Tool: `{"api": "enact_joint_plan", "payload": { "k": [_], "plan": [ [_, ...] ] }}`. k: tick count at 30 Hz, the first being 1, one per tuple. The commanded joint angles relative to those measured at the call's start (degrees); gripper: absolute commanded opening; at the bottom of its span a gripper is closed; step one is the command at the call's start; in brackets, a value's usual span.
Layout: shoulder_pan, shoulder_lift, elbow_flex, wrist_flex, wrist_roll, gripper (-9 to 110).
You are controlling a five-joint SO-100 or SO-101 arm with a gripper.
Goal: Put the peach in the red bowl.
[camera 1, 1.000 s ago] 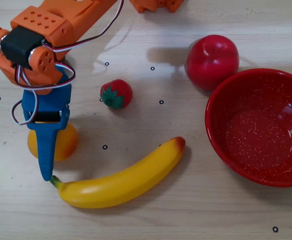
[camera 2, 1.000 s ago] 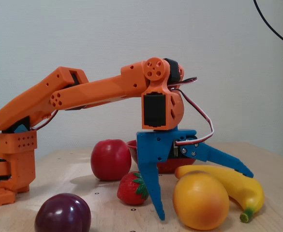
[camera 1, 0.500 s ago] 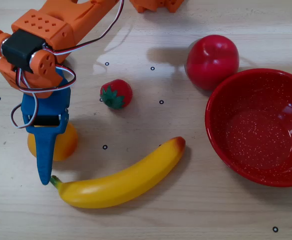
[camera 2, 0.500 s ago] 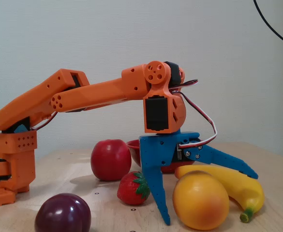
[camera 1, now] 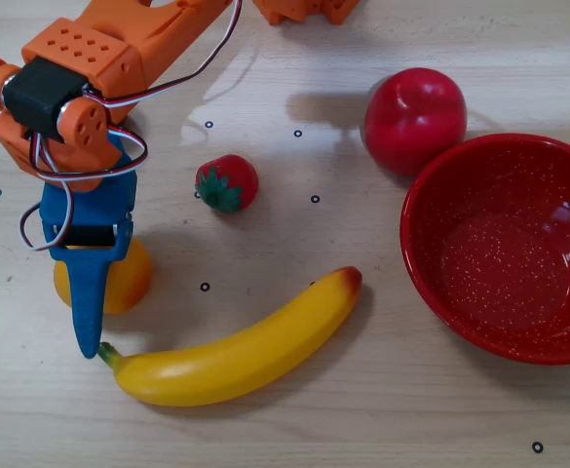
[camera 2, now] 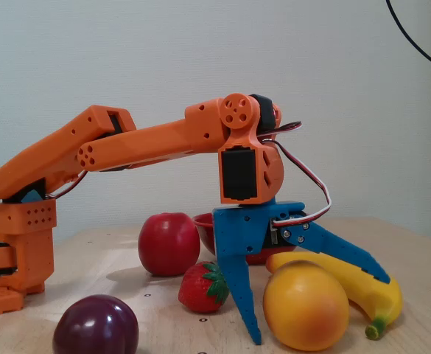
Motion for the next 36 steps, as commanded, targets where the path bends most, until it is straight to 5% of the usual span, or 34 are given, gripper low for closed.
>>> {"api": "enact_joint_plan", "payload": {
  "k": [1,22,28,36],
  "plan": [
    [-0.79,3.43,-3.34,-0.62,0.53,56],
    [-0.35,3.69,-2.02,-0.18,2.02,25],
    [-0.44,3.96,-1.58,0.70,4.83,0],
    [-0.88,7.29,-5.98,6.24,2.46,0]
  ]
}}
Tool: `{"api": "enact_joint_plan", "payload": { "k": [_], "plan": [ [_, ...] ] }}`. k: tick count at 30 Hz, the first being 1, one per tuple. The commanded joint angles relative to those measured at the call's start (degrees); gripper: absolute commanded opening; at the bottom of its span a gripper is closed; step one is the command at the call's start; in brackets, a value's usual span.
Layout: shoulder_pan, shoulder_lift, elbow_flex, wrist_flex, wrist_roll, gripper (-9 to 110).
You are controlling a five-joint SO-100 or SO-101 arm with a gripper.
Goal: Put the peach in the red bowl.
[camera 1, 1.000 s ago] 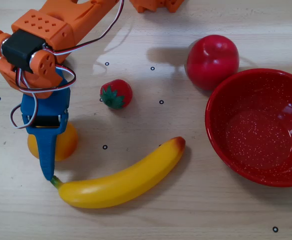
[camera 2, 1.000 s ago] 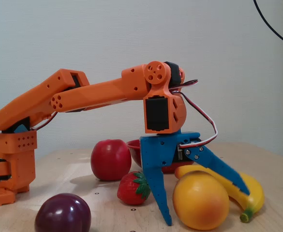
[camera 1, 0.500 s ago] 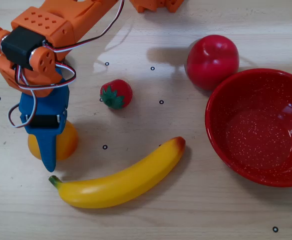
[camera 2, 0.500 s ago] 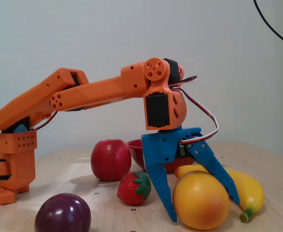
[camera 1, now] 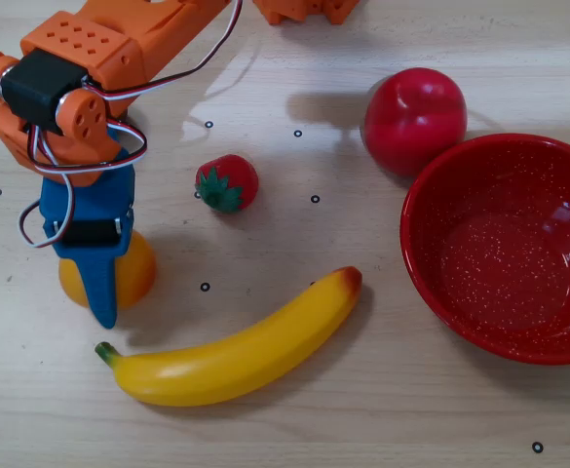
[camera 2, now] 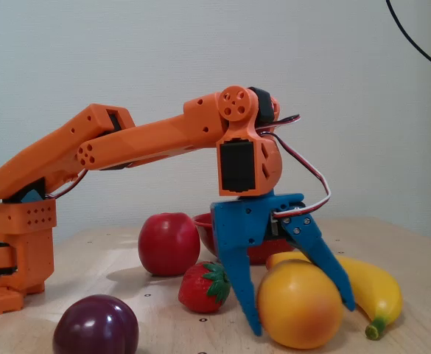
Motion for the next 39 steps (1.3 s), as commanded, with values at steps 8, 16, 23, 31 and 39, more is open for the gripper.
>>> {"api": "enact_joint_plan", "payload": {
  "k": [8,16,23,31,39],
  "plan": [
    [-2.29,17.49,-5.89,8.09,-4.39,0],
    [-2.81,35.77,5.45,8.09,-8.79,0],
    [0.26,55.55,22.68,8.09,-12.39,0],
    [13.27,72.69,35.86,8.09,-19.60,0],
    [35.86,77.61,38.06,7.29,-34.63,0]
  ]
}}
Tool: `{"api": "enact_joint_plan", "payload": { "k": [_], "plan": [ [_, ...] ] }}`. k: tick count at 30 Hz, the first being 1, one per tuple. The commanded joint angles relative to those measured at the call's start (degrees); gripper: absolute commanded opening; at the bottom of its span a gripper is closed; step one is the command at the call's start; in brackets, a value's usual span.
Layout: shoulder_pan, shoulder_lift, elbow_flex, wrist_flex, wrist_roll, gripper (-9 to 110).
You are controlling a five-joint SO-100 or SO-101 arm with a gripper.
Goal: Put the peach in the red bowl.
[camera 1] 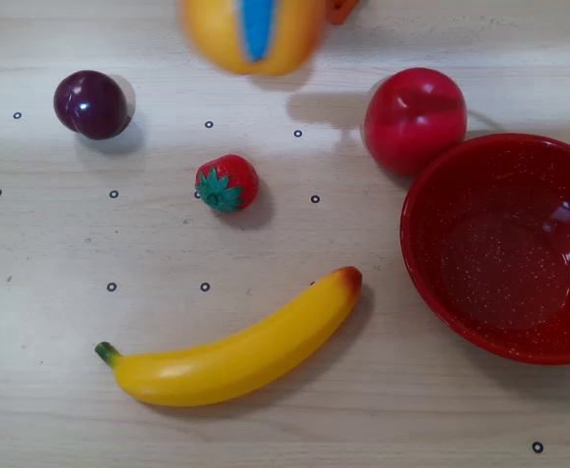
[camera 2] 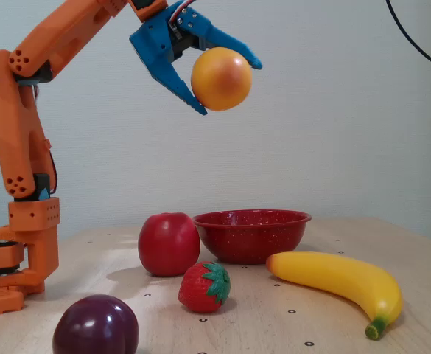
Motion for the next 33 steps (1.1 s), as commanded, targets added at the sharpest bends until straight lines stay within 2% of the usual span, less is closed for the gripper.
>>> {"api": "enact_joint_plan", "payload": {
  "k": [1,5,9,22,27,31,33],
  "plan": [
    [9.67,4.57,-2.20,4.04,-5.98,0],
    [20.92,2.20,-0.26,2.72,-9.58,0],
    [27.51,-2.20,2.29,-0.97,-10.55,0],
    [27.25,-24.17,4.04,-17.14,-3.25,1],
    [26.89,-31.20,2.37,-21.45,-1.58,22],
    [26.89,-34.19,2.55,-23.03,-1.41,45],
    [27.07,-34.80,2.64,-23.03,-1.23,47]
  ]
}}
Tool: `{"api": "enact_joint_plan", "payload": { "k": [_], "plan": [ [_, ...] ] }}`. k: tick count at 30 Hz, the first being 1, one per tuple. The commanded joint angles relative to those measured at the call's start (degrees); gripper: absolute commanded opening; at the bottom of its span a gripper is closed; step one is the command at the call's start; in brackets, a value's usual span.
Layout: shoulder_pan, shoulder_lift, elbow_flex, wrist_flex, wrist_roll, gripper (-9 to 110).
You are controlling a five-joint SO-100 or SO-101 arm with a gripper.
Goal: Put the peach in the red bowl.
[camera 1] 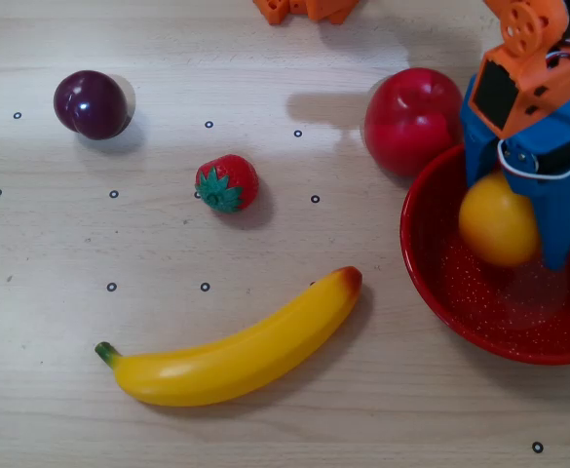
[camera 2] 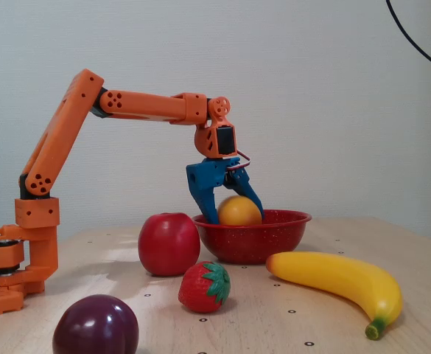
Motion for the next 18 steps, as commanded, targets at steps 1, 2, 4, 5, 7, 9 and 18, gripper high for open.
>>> {"api": "enact_joint_plan", "payload": {
  "k": [1,2,4,5,7,9,18],
  "plan": [
    [-1.32,2.90,-5.10,-1.41,1.32,49],
    [-1.32,2.90,-4.92,-1.58,1.14,49],
    [-1.41,3.25,-4.57,-2.11,0.79,50],
    [-1.41,3.52,-4.48,-2.11,0.79,50],
    [-1.49,4.57,-4.57,-2.29,0.88,44],
    [-1.76,6.15,-5.80,-2.55,0.44,32],
    [-6.68,23.03,-0.44,-2.29,0.18,0]
  ]
}}
